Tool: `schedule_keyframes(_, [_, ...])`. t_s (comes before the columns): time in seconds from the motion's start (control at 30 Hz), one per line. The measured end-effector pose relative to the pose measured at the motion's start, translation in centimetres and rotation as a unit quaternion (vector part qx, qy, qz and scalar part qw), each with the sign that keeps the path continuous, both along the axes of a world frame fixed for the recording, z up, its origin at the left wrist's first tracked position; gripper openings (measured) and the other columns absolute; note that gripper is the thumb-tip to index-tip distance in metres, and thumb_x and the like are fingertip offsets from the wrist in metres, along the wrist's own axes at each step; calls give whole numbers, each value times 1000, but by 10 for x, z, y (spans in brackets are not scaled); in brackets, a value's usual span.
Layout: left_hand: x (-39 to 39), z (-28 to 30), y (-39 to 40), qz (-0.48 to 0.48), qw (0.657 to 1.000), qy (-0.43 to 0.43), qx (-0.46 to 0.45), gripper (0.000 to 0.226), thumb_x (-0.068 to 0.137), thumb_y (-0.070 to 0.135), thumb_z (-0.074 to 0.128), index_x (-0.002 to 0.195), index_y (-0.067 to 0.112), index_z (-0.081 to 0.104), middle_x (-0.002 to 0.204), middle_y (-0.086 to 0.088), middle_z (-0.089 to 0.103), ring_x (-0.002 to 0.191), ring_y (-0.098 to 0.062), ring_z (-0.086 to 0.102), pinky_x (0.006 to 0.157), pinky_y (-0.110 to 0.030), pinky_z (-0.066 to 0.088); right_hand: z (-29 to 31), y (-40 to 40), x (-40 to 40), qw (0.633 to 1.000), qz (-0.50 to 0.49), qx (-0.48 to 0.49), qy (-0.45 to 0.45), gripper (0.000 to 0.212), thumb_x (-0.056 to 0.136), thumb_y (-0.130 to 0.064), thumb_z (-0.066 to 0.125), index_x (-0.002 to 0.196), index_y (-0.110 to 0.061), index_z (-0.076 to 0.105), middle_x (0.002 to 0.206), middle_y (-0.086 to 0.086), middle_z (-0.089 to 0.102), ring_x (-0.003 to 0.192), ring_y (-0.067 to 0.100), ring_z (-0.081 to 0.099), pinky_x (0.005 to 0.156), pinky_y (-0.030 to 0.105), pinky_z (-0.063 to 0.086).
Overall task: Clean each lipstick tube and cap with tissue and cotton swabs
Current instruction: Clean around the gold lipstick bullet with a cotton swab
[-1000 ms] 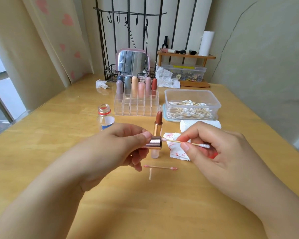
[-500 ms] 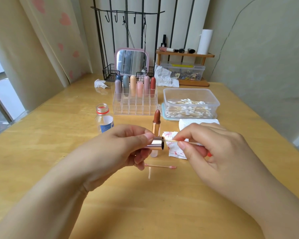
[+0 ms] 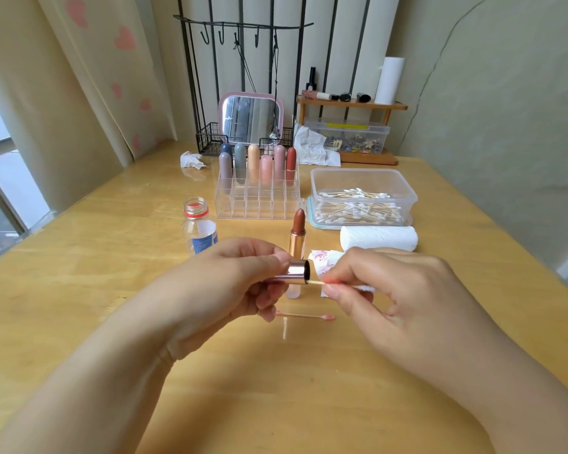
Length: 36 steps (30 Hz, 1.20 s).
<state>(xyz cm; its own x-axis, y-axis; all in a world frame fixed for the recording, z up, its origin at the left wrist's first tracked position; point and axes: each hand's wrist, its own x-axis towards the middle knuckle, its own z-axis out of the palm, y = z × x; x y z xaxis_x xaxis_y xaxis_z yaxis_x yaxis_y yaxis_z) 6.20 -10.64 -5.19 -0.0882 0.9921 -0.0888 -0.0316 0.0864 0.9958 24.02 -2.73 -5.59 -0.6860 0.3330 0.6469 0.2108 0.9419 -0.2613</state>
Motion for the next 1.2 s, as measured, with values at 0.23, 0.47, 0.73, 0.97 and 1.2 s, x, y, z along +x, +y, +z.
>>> schedule_keyframes(0.23, [-1, -2, 1, -1, 1000, -1, -8, 25, 76, 24, 53, 76, 1, 62, 57, -4, 47, 51, -13, 39, 53, -22, 45, -4, 5, -1, 997, -38, 63, 4, 18, 85, -25, 54, 73, -16, 63, 55, -6, 56, 54, 16, 51, 59, 30, 38])
schedule_keyframes(0.47, [0, -2, 1, -10, 1000, 5, -13, 27, 76, 25, 54, 79, -1, 60, 57, -4, 48, 52, -13, 39, 53, -22, 45, -4, 3, -2, 995, -59, 80, 19, 13, 82, -21, 60, 70, -16, 61, 49, -11, 43, 51, 15, 40, 56, 31, 37])
schedule_keyframes(0.73, [0, -2, 0, -8, 1000, -1, -8, 26, 76, 24, 53, 79, -1, 61, 57, -4, 47, 52, -14, 40, 53, -22, 45, 0, 1, 0, 999, -24, -5, 22, 13, 82, -25, 55, 72, -19, 61, 52, -11, 45, 54, 16, 40, 55, 13, 27])
schedule_keyframes(0.97, [1, -1, -1, -19, 1000, 0, -8, 23, 76, 23, 53, 68, 6, 66, 57, -5, 46, 52, -14, 38, 52, -22, 44, 1, -2, 1, 999, 11, -34, -3, 16, 83, -27, 53, 72, -17, 61, 53, -5, 51, 55, 14, 40, 51, 14, 28])
schedule_keyframes(1.2, [-3, -2, 1, 16, 1000, 0, -15, 25, 74, 23, 54, 78, 0, 63, 55, -3, 47, 49, -14, 39, 50, -22, 43, 2, 3, 4, 999, 0, -45, -22, 14, 82, -32, 53, 71, -23, 56, 50, -11, 38, 53, 11, 38, 50, 15, 28])
